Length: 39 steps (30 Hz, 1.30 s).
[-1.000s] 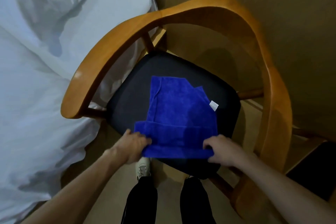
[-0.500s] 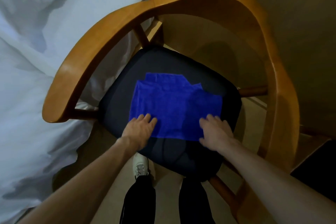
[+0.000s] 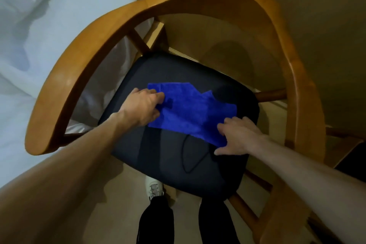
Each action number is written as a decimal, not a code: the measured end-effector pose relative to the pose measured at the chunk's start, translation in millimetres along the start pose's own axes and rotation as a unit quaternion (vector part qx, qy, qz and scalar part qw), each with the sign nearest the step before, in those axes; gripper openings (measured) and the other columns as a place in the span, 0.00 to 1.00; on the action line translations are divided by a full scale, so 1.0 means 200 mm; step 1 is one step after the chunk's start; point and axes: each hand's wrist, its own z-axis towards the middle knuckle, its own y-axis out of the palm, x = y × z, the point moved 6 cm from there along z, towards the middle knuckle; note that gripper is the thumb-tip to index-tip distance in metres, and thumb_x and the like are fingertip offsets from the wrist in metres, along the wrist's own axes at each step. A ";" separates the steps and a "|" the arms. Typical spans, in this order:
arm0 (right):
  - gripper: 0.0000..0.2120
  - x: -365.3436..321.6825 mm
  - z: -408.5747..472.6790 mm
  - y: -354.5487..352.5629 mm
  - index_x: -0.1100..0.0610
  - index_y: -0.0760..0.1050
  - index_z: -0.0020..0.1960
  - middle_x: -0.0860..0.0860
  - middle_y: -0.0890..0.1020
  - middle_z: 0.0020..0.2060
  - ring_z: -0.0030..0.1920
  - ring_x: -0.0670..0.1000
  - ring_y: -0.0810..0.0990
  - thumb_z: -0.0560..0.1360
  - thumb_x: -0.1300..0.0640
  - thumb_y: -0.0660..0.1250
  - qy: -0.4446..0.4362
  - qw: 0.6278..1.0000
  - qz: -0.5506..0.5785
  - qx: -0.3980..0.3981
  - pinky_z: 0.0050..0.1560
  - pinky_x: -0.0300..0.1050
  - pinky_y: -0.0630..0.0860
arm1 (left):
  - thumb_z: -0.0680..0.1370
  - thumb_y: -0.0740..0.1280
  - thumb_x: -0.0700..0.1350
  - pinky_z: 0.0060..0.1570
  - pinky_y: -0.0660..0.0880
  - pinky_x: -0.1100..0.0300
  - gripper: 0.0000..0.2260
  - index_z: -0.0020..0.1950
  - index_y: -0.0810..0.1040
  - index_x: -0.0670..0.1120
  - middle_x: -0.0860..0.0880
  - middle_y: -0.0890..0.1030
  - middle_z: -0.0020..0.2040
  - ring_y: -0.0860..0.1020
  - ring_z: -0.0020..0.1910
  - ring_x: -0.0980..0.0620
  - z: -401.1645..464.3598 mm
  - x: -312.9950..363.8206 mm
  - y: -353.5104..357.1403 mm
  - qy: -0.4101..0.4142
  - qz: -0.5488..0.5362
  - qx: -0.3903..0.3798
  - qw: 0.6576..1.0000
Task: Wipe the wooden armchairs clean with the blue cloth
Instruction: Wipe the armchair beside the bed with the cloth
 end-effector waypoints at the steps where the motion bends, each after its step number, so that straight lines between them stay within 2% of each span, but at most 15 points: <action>1: 0.40 -0.01 0.02 0.04 0.50 0.69 0.67 0.52 0.72 0.63 0.64 0.56 0.71 0.65 0.24 0.64 0.027 0.999 -0.004 -0.016 0.63 0.57 0.66 | 0.75 0.64 0.46 0.58 0.67 0.51 0.11 0.57 0.71 0.52 0.50 0.74 0.52 0.74 0.54 0.49 0.02 0.01 -0.02 -0.014 -0.006 -0.006 1.000; 3: 0.38 -0.06 0.03 0.11 0.51 0.69 0.67 0.54 0.70 0.66 0.66 0.58 0.69 0.66 0.28 0.67 0.062 0.998 0.020 -0.011 0.66 0.59 0.64 | 0.76 0.63 0.46 0.59 0.67 0.50 0.12 0.59 0.71 0.52 0.50 0.74 0.53 0.75 0.55 0.49 0.04 0.03 -0.03 -0.034 0.002 -0.023 0.999; 6: 0.17 -0.05 0.04 0.10 0.50 0.70 0.61 0.51 0.77 0.54 0.53 0.53 0.76 0.75 0.49 0.68 0.087 0.987 0.115 0.074 0.58 0.53 0.70 | 0.76 0.64 0.46 0.59 0.67 0.49 0.13 0.59 0.70 0.54 0.51 0.74 0.55 0.74 0.56 0.49 0.03 0.01 -0.03 -0.040 0.036 -0.030 0.998; 8: 0.12 0.05 0.05 0.01 0.51 0.69 0.58 0.50 0.79 0.48 0.46 0.52 0.78 0.76 0.52 0.65 0.110 0.963 0.214 0.124 0.54 0.53 0.72 | 0.75 0.64 0.47 0.59 0.66 0.48 0.15 0.61 0.69 0.55 0.51 0.73 0.56 0.73 0.57 0.49 0.05 -0.05 -0.05 -0.052 0.034 -0.014 0.998; 11: 0.15 0.22 0.13 -0.18 0.52 0.67 0.63 0.52 0.79 0.53 0.53 0.55 0.79 0.78 0.53 0.64 0.134 0.944 0.240 0.181 0.55 0.58 0.74 | 0.76 0.64 0.46 0.61 0.66 0.47 0.18 0.66 0.67 0.54 0.49 0.73 0.58 0.73 0.60 0.47 0.16 -0.15 -0.07 -0.069 0.006 0.028 0.997; 14: 0.24 0.30 0.18 -0.22 0.52 0.61 0.71 0.56 0.69 0.67 0.66 0.59 0.70 0.78 0.51 0.65 0.205 0.925 0.232 0.220 0.60 0.62 0.73 | 0.76 0.67 0.48 0.63 0.67 0.45 0.23 0.68 0.64 0.53 0.47 0.71 0.62 0.71 0.62 0.45 0.27 -0.19 -0.05 -0.054 -0.016 0.035 0.998; 17: 0.32 0.23 0.16 -0.13 0.51 0.53 0.76 0.57 0.58 0.75 0.71 0.61 0.63 0.78 0.43 0.63 0.342 0.838 0.325 0.275 0.66 0.64 0.69 | 0.75 0.67 0.55 0.63 0.69 0.45 0.28 0.71 0.59 0.53 0.46 0.67 0.66 0.70 0.63 0.45 0.29 -0.23 0.02 -0.036 -0.046 0.012 0.998; 19: 0.38 0.13 0.16 0.02 0.51 0.50 0.78 0.58 0.57 0.76 0.73 0.62 0.60 0.77 0.39 0.64 0.442 0.731 0.465 0.233 0.68 0.65 0.66 | 0.75 0.67 0.58 0.65 0.68 0.44 0.33 0.74 0.55 0.54 0.47 0.64 0.70 0.67 0.67 0.45 0.26 -0.24 0.10 -0.025 -0.062 -0.016 0.998; 22: 0.36 -0.02 0.16 0.16 0.57 0.60 0.74 0.58 0.71 0.68 0.66 0.61 0.72 0.74 0.44 0.72 0.480 0.568 0.626 0.235 0.64 0.62 0.72 | 0.75 0.66 0.59 0.70 0.64 0.46 0.36 0.77 0.52 0.52 0.48 0.58 0.75 0.61 0.72 0.46 0.20 -0.27 0.16 -0.010 -0.050 -0.011 0.999; 24: 0.26 -0.06 0.17 0.13 0.56 0.68 0.66 0.55 0.77 0.59 0.56 0.55 0.78 0.73 0.51 0.74 0.455 0.525 0.651 0.306 0.56 0.50 0.77 | 0.75 0.67 0.58 0.71 0.64 0.47 0.36 0.77 0.54 0.51 0.48 0.59 0.75 0.61 0.72 0.46 0.18 -0.30 0.16 -0.007 -0.070 0.014 0.997; 28: 0.19 -0.28 0.22 -0.25 0.52 0.73 0.56 0.45 0.71 0.51 0.47 0.40 0.71 0.68 0.61 0.74 0.285 0.651 0.536 0.456 0.52 0.29 0.69 | 0.74 0.69 0.53 0.69 0.66 0.50 0.34 0.76 0.57 0.50 0.47 0.63 0.72 0.65 0.70 0.47 0.15 -0.40 0.12 -0.033 -0.116 0.034 0.992; 32: 0.20 -0.68 0.37 -0.45 0.54 0.75 0.56 0.48 0.70 0.54 0.52 0.48 0.76 0.67 0.65 0.74 0.091 0.773 0.478 0.406 0.55 0.44 0.77 | 0.73 0.71 0.48 0.66 0.66 0.53 0.30 0.72 0.63 0.48 0.47 0.67 0.68 0.68 0.66 0.47 0.08 -0.43 0.11 -0.035 -0.118 0.035 0.992; 35: 0.24 -0.88 0.44 -0.44 0.54 0.71 0.66 0.50 0.69 0.59 0.58 0.51 0.73 0.72 0.60 0.73 0.025 0.858 0.389 0.335 0.60 0.49 0.75 | 0.74 0.68 0.43 0.61 0.67 0.56 0.19 0.64 0.71 0.45 0.46 0.72 0.60 0.72 0.60 0.47 0.01 -0.48 0.11 -0.087 -0.173 0.073 0.978; 37: 0.29 -0.93 0.46 -0.40 0.54 0.65 0.72 0.51 0.67 0.63 0.61 0.52 0.71 0.74 0.54 0.71 0.010 0.888 0.362 0.284 0.65 0.51 0.72 | 0.75 0.65 0.39 0.60 0.67 0.56 0.16 0.64 0.73 0.44 0.45 0.74 0.59 0.72 0.60 0.46 -0.04 -0.52 0.12 -0.143 -0.238 0.094 0.956; 39: 0.29 -0.92 0.43 -0.42 0.54 0.66 0.73 0.50 0.69 0.62 0.58 0.51 0.73 0.74 0.51 0.69 -0.015 0.888 0.349 0.299 0.60 0.50 0.75 | 0.76 0.63 0.36 0.58 0.66 0.59 0.17 0.65 0.73 0.44 0.44 0.75 0.59 0.72 0.60 0.47 -0.09 -0.53 0.15 -0.168 -0.274 0.094 0.942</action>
